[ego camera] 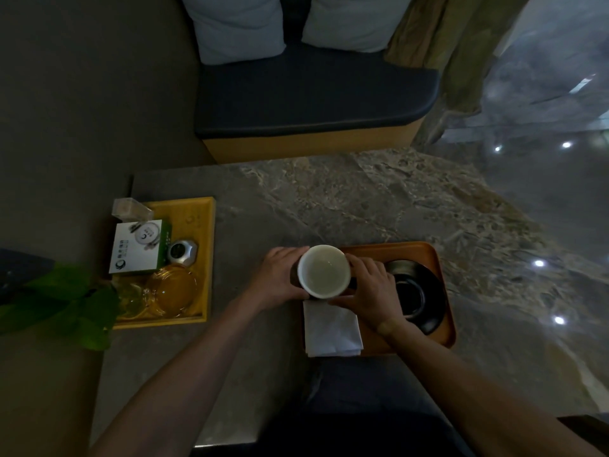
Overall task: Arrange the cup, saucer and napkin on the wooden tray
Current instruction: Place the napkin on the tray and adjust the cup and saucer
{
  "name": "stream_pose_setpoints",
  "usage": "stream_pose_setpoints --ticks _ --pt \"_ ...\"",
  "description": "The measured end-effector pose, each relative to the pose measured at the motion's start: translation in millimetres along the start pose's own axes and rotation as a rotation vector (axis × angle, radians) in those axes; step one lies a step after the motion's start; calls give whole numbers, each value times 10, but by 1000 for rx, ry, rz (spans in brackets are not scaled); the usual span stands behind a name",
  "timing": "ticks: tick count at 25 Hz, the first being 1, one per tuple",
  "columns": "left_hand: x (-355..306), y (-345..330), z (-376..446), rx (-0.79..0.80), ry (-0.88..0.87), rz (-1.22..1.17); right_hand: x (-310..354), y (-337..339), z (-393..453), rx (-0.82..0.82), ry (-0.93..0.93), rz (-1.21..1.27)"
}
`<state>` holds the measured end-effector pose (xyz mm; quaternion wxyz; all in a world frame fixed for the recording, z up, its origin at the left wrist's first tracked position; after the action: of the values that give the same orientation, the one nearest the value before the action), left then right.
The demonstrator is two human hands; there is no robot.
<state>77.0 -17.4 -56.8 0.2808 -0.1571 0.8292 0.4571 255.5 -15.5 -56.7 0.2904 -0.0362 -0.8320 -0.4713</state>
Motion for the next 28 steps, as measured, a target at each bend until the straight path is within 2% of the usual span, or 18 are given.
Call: stream_pose_setpoints --ticks 6,9,15,28 --pt "-21 -118 -134 -146 87 -150 -55 66 124 144 101 -17" --pt "-6 -168 -177 -195 111 -173 -97 97 126 165 108 -25" --pt "43 -215 -73 -41 81 -141 -99 95 53 91 60 -4" --pt "-46 -104 -98 -162 63 -210 -81 187 121 75 102 -30"
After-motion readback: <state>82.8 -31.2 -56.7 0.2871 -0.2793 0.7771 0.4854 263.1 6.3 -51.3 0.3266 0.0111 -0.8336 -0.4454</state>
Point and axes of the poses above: each hand's wrist, its own z-axis towards the middle knuckle, its own y-axis out of the back of the hand, x = y × z, the point moved 10 cm from there along z, towards the middle knuckle, and after that the axes turned 15 degrees about x, right-handed, at the moved point
